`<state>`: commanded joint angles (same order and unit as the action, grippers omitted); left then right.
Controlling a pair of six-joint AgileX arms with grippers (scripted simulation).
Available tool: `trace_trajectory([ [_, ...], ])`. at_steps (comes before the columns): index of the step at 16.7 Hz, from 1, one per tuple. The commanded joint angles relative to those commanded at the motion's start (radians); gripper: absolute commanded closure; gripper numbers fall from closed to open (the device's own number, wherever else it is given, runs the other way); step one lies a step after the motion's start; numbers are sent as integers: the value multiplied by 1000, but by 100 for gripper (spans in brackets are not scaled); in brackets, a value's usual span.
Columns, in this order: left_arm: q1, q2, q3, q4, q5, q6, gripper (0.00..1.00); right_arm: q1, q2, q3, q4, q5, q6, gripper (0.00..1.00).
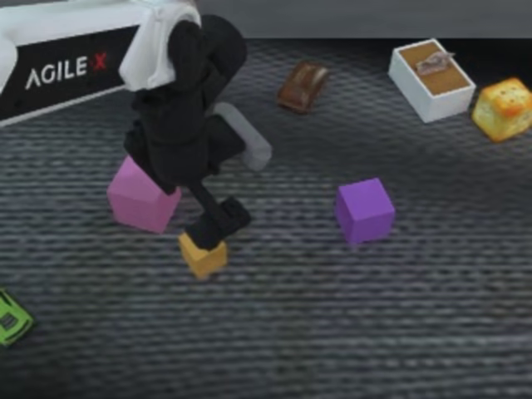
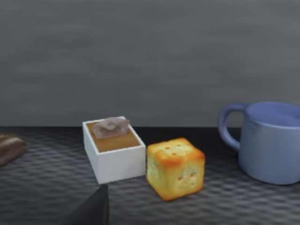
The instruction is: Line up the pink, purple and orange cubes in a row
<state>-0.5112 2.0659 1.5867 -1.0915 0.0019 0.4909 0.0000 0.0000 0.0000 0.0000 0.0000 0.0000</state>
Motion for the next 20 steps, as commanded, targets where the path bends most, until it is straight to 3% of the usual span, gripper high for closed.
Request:
trace_trajectory([
  [5, 3, 5, -15, 18, 0, 1, 0, 0, 0, 0, 0, 0, 0, 0],
  [12, 2, 115, -155, 277, 1, 3, 0, 0, 0, 0, 0, 0, 0, 0],
  [17, 2, 133, -174, 306, 1, 3, 0, 0, 0, 0, 0, 0, 0, 0],
  [20, 2, 133, -174, 306, 1, 3, 23, 0, 0, 0, 0, 0, 0, 0],
])
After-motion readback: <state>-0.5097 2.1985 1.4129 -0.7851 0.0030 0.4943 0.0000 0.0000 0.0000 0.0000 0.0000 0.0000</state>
